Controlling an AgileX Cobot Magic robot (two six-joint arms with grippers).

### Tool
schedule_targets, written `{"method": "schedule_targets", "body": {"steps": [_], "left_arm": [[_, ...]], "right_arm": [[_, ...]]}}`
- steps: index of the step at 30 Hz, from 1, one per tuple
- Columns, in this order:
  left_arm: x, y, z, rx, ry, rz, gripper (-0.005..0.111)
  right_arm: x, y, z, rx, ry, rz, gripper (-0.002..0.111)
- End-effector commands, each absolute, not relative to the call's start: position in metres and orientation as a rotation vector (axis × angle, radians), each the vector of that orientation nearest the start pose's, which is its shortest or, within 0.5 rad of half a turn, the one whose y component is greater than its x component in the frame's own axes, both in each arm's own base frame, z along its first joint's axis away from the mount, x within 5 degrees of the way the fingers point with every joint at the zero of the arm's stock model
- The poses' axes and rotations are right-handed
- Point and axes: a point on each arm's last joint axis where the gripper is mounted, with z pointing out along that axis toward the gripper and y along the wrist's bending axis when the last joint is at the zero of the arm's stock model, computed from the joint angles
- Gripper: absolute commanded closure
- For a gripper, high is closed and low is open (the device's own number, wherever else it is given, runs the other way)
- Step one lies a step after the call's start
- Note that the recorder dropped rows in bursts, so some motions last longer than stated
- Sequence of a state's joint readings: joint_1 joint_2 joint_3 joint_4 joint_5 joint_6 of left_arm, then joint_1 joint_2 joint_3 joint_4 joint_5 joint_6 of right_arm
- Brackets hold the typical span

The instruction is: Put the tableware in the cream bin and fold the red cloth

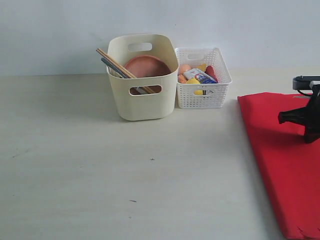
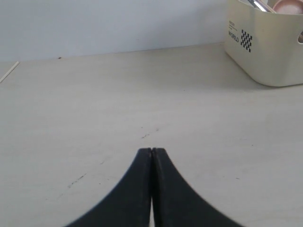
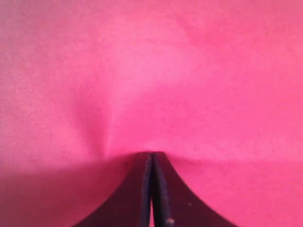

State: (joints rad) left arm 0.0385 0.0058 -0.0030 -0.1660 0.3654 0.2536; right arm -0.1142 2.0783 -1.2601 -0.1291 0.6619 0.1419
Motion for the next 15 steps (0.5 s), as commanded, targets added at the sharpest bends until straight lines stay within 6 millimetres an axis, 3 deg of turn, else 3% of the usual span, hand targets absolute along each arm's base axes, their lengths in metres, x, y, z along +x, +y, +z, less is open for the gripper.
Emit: {"method": "schedule_targets", "body": {"steps": [1, 15], "left_arm": [[0.053, -0.003, 0.181, 0.096, 1.835, 0.049, 0.107], [0.053, -0.003, 0.181, 0.096, 1.835, 0.049, 0.107]], "right_arm": [[0.401, -0.054, 0.092, 0.221, 2.957, -0.13, 0.108], [0.456, -0.059, 0.097, 0.021, 2.851, -0.136, 0.108]]}}
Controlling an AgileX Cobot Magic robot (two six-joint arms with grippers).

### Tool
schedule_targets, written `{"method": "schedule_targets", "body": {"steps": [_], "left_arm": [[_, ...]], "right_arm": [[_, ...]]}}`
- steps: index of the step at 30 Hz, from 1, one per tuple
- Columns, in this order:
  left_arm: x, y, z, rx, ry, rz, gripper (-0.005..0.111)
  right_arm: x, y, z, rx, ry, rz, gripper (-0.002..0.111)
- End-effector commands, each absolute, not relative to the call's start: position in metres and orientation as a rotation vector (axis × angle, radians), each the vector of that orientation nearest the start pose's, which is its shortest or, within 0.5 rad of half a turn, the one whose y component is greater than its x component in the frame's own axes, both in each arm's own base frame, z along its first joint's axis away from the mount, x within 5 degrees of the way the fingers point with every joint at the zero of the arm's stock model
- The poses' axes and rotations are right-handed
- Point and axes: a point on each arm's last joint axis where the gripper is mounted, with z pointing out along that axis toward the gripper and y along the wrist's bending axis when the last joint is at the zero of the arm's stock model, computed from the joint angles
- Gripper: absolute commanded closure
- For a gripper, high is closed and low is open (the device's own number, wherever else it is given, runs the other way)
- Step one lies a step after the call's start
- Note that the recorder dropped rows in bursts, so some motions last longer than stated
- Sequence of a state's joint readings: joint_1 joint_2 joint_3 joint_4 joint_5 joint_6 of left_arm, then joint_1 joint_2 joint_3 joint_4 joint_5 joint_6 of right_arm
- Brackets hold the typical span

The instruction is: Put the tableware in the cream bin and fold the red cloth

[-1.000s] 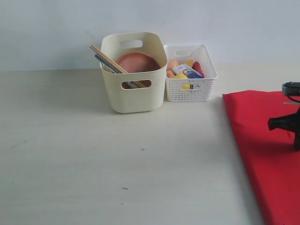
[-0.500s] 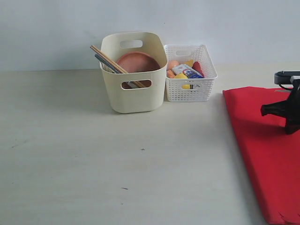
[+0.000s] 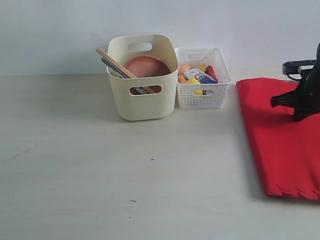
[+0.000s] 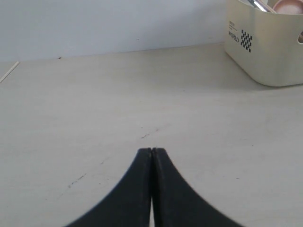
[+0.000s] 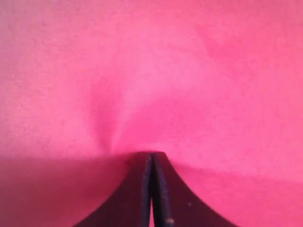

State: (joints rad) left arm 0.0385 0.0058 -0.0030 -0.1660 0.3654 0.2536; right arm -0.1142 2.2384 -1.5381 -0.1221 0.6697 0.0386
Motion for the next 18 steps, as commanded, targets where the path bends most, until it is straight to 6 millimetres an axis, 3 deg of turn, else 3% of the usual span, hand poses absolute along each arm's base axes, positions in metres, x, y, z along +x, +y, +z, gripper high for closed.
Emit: {"method": "schedule_targets", "body": {"steps": [1, 18], "left_arm": [[0.053, -0.003, 0.181, 0.096, 1.835, 0.049, 0.107], [0.053, -0.003, 0.181, 0.096, 1.835, 0.049, 0.107]], "right_arm": [[0.459, -0.058, 0.096, -0.008, 2.845, -0.127, 0.108], [0.514, -0.055, 0.093, -0.276, 2.714, -0.055, 0.108]]}}
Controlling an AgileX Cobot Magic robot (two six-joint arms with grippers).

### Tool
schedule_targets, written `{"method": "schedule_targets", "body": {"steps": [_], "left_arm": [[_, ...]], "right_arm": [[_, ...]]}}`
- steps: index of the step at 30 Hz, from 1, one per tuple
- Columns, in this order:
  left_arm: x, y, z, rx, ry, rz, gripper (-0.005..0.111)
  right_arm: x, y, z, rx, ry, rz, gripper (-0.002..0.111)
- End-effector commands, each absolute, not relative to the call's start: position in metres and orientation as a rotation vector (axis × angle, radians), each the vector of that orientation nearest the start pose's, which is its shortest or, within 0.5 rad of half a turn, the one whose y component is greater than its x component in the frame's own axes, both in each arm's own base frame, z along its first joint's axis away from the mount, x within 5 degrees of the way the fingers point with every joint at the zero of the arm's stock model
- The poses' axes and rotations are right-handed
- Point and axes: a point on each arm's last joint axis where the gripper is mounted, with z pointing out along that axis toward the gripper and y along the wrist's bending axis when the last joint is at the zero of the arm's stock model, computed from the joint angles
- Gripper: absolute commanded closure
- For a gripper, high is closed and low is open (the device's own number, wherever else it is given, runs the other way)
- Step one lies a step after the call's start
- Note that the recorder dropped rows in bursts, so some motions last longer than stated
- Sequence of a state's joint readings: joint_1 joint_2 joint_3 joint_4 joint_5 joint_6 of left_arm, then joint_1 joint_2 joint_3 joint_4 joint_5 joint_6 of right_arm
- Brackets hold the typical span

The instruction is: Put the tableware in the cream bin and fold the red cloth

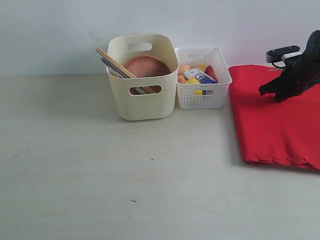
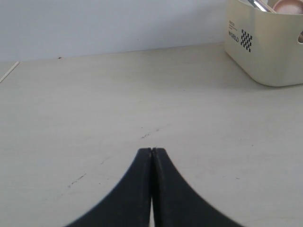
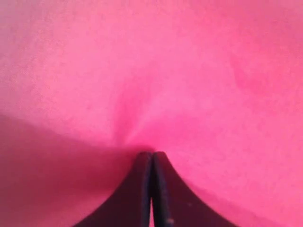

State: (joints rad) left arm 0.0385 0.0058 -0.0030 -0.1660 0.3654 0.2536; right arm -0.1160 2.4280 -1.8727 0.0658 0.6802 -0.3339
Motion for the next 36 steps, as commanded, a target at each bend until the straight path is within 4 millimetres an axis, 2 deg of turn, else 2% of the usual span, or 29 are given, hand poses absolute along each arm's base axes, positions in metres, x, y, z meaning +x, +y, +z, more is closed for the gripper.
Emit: {"method": "schedule_targets", "body": {"steps": [1, 4, 8, 11, 14, 16, 18, 22, 24, 36], "left_arm": [[0.053, -0.003, 0.181, 0.096, 1.835, 0.049, 0.107], [0.053, -0.003, 0.181, 0.096, 1.835, 0.049, 0.107], [0.053, -0.003, 0.181, 0.096, 1.835, 0.049, 0.107], [0.053, -0.003, 0.181, 0.096, 1.835, 0.049, 0.107], [0.053, -0.003, 0.181, 0.096, 1.835, 0.049, 0.107], [0.053, -0.003, 0.181, 0.096, 1.835, 0.049, 0.107], [0.053, -0.003, 0.181, 0.096, 1.835, 0.049, 0.107], [0.053, -0.003, 0.181, 0.096, 1.835, 0.049, 0.107], [0.053, -0.003, 0.181, 0.096, 1.835, 0.049, 0.107], [0.053, -0.003, 0.181, 0.096, 1.835, 0.049, 0.107]], "right_arm": [[0.517, -0.055, 0.094, -0.274, 2.709, -0.053, 0.108], [0.522, -0.055, 0.103, -0.266, 2.707, -0.045, 0.108], [0.52, -0.06, 0.135, -0.151, 2.687, -0.033, 0.108], [0.514, -0.071, 0.156, -0.089, 2.689, -0.027, 0.108], [0.506, -0.084, 0.166, -0.015, 2.727, -0.014, 0.108], [0.497, -0.097, 0.162, 0.071, 2.795, 0.008, 0.108], [0.49, -0.101, 0.153, 0.101, 2.836, 0.021, 0.108], [0.474, -0.099, 0.122, 0.117, 2.888, 0.03, 0.108], [0.471, -0.099, 0.115, 0.113, 2.893, 0.019, 0.108], [0.485, -0.106, 0.114, 0.115, 2.715, -0.087, 0.108]]}}
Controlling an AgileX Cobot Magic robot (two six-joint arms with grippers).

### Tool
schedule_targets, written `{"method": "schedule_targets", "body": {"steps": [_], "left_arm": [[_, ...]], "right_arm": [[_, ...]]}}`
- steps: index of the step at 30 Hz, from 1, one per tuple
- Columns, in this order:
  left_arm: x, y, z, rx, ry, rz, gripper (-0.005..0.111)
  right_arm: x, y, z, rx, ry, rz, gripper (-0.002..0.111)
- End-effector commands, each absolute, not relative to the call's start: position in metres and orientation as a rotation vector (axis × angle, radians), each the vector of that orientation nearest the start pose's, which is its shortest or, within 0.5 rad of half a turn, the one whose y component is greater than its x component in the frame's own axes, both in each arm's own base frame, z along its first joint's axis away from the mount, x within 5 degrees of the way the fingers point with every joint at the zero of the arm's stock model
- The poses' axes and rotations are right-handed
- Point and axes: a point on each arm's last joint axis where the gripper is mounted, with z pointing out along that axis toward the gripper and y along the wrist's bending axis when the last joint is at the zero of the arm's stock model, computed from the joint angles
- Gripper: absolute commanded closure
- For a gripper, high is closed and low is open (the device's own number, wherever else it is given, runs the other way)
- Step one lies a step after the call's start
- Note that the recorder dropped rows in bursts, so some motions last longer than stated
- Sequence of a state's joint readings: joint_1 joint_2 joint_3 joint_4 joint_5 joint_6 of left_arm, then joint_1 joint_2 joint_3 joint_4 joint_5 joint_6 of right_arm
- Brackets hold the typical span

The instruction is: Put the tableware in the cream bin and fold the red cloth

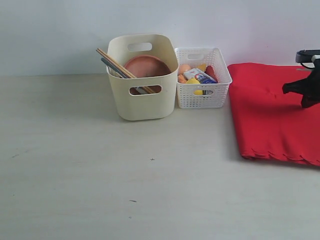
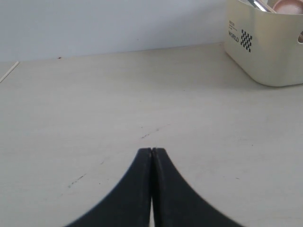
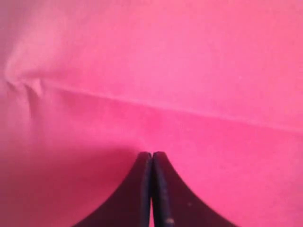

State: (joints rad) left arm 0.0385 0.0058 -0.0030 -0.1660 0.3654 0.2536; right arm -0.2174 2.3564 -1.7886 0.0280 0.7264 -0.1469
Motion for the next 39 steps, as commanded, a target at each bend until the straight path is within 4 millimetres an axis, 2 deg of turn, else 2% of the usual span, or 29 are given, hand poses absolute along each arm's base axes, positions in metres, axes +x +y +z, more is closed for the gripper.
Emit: {"method": "schedule_targets", "body": {"steps": [1, 8, 17, 24, 27, 32, 36, 39], "left_arm": [[0.053, -0.003, 0.181, 0.096, 1.835, 0.049, 0.107], [0.053, -0.003, 0.181, 0.096, 1.835, 0.049, 0.107], [0.053, -0.003, 0.181, 0.096, 1.835, 0.049, 0.107], [0.053, -0.003, 0.181, 0.096, 1.835, 0.049, 0.107], [0.053, -0.003, 0.181, 0.096, 1.835, 0.049, 0.107], [0.053, -0.003, 0.181, 0.096, 1.835, 0.049, 0.107], [0.053, -0.003, 0.181, 0.096, 1.835, 0.049, 0.107], [0.053, -0.003, 0.181, 0.096, 1.835, 0.049, 0.107]], "right_arm": [[0.486, -0.106, 0.113, 0.115, 2.71, -0.088, 0.108], [0.498, -0.11, 0.088, 0.109, 2.78, -0.091, 0.108], [0.514, -0.114, 0.083, 0.147, 2.727, -0.105, 0.108], [0.515, -0.113, 0.084, 0.155, 2.737, -0.089, 0.108], [0.513, -0.112, 0.107, 0.155, 2.736, -0.089, 0.108], [0.503, -0.11, 0.159, 0.154, 2.726, -0.091, 0.108], [0.486, -0.103, 0.206, 0.177, 2.719, -0.038, 0.108], [0.469, -0.096, 0.233, 0.189, 2.702, 0.006, 0.108]]}}
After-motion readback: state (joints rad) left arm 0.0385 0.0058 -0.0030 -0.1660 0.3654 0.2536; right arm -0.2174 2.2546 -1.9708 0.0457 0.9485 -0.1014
